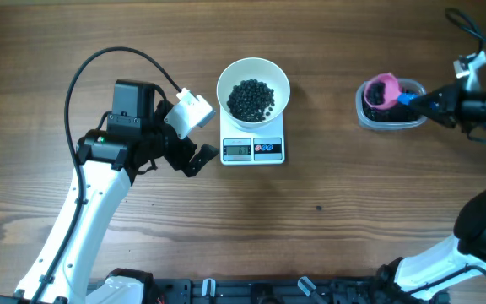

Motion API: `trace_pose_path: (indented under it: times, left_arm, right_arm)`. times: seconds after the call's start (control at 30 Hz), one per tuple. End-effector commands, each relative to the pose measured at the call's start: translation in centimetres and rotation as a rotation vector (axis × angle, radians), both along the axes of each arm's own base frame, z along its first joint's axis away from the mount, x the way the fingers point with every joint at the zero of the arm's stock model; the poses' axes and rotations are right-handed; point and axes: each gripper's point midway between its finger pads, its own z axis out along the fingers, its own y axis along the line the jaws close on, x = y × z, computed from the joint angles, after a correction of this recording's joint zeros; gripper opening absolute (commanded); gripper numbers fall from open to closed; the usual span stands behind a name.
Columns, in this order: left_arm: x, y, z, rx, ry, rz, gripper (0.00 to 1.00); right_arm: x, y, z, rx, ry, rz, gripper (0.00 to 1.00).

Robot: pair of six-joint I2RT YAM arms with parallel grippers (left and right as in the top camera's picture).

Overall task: Scoop item into bowl and weigh 150g on scale
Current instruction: 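Lift the filled scoop and carry it left to the bowl, then tip the scoop over the bowl to pour beans in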

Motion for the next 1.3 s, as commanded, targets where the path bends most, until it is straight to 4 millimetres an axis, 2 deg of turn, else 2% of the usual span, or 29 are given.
trace_pose_path:
  times: [0.0,0.27,0.5,0.77,0.9,1.03,1.13,1.27]
  left_arm:
    - [-0.2,-0.2,0.5,-0.003,-0.022,-0.023,1.00]
    - [-0.2,-0.2,0.5,-0.003,-0.023,-0.024,1.00]
    - [-0.2,-0.2,0.5,-0.003,-0.022,-0.023,1.00]
    - [-0.2,-0.2,0.5,-0.003,-0.022,-0.023,1.00]
    - [-0.2,-0.2,0.5,-0.003,-0.022,-0.023,1.00]
    - [-0.2,-0.2,0.5,-0.003,-0.023,-0.024,1.00]
    - [-0.2,-0.2,0.5,-0.003,-0.022,-0.023,1.00]
    - [-0.2,-0.2,0.5,-0.003,-0.022,-0.023,1.00]
  right_arm:
    - [1.6,3.6,1.7,0.052,-0.075,0.093,0.04]
    - [4.6,12.4,4.1,0.038,-0.123,0.225,0.04]
    - [5.8,18.0,4.9,-0.159,-0.180,0.311,0.04]
    - [6.0,21.5,3.1,-0.471,-0.236,0.372,0.04]
    - [6.2,23.2,3.1,-0.544,-0.291,0.399,0.04]
    - [6.4,24.1,3.0,-0.631,-0.328,0.406,0.04]
    - [5.9,25.3,2.9,-0.666,-0.368,0.464,0.04]
    - [5.6,26.1,2.7,-0.800,-0.420,0.515,0.04]
